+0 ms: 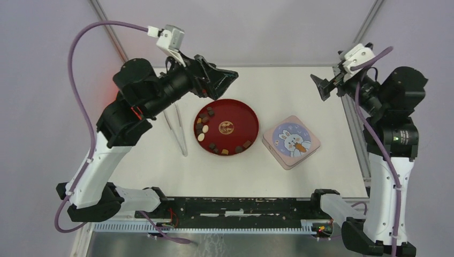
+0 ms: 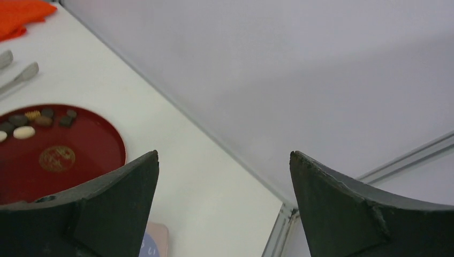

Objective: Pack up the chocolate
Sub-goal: Reset both arms

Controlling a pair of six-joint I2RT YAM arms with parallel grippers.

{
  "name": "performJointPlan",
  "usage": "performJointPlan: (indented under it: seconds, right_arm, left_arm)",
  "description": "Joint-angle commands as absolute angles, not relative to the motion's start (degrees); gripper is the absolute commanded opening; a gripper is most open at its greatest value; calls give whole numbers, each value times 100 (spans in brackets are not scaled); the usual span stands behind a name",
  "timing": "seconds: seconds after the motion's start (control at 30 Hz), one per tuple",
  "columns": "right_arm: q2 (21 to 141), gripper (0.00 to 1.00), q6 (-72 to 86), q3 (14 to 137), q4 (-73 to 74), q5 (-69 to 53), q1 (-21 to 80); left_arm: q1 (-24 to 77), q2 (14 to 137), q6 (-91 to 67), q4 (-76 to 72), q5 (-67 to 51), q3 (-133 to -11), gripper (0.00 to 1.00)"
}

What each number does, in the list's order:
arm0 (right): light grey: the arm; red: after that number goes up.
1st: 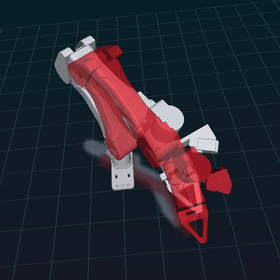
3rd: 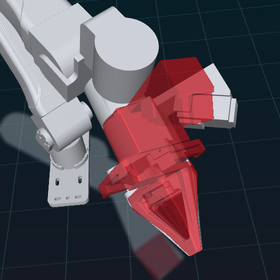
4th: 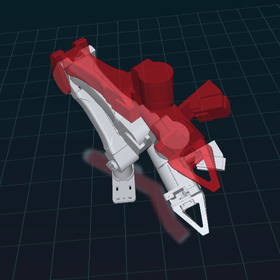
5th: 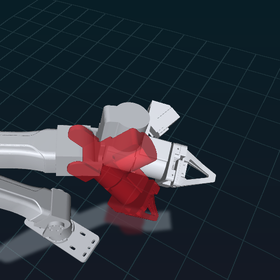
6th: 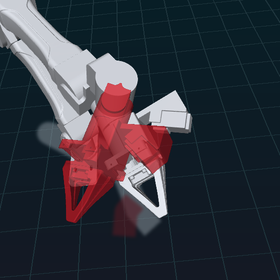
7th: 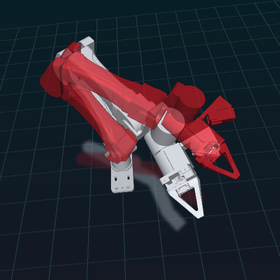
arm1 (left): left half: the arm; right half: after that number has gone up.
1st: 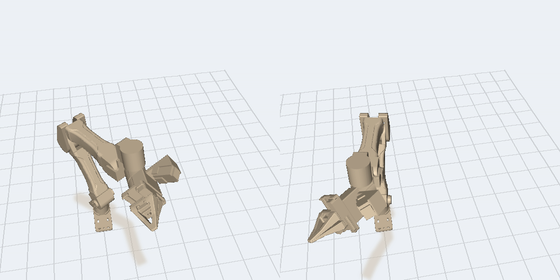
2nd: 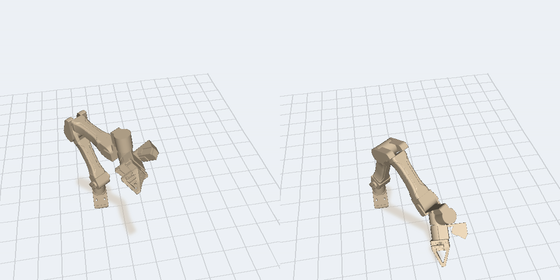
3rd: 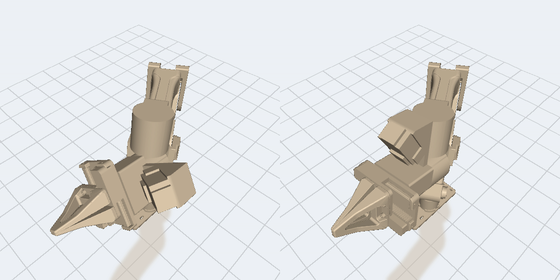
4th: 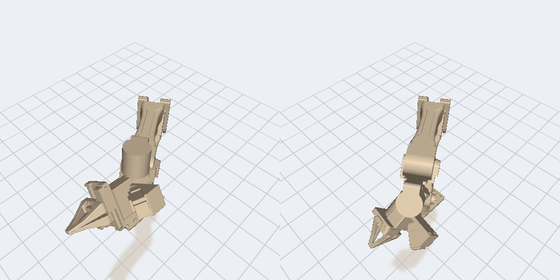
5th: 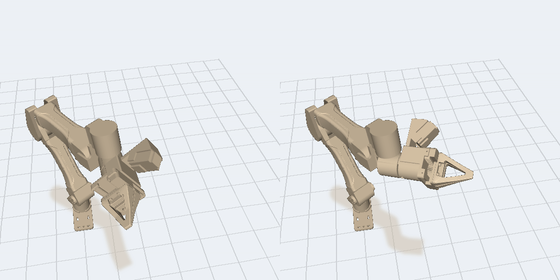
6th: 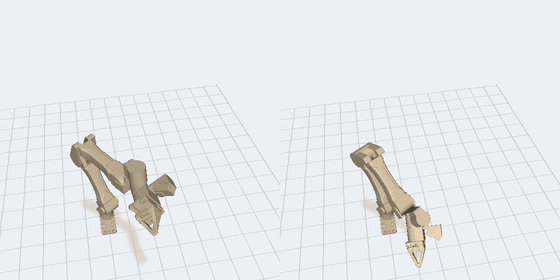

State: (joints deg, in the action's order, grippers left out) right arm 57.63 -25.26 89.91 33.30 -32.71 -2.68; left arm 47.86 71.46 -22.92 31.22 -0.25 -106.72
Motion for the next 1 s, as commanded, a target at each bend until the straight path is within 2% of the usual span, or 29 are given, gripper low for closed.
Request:
performJointPlan:
  seconds: [0.0,0.1,0.37,0.97]
  right_arm:
    - [5978,98,-1821,10039,3511,-3852,-264]
    - [5974,98,-1306,10156,3368,-3915,-264]
    - [5969,98,-142,10125,3208,-2351,-270]
    - [6089,98,-378,10341,3359,-2677,-281]
  left_arm:
    - [4769,7096,-1903,4122,398,-11309,100]
    - [4763,6801,-1914,4059,521,-11121,100]
    - [4768,6343,-1900,3942,639,-10635,100]
    - [4758,6292,-1866,3774,468,-10458,100]
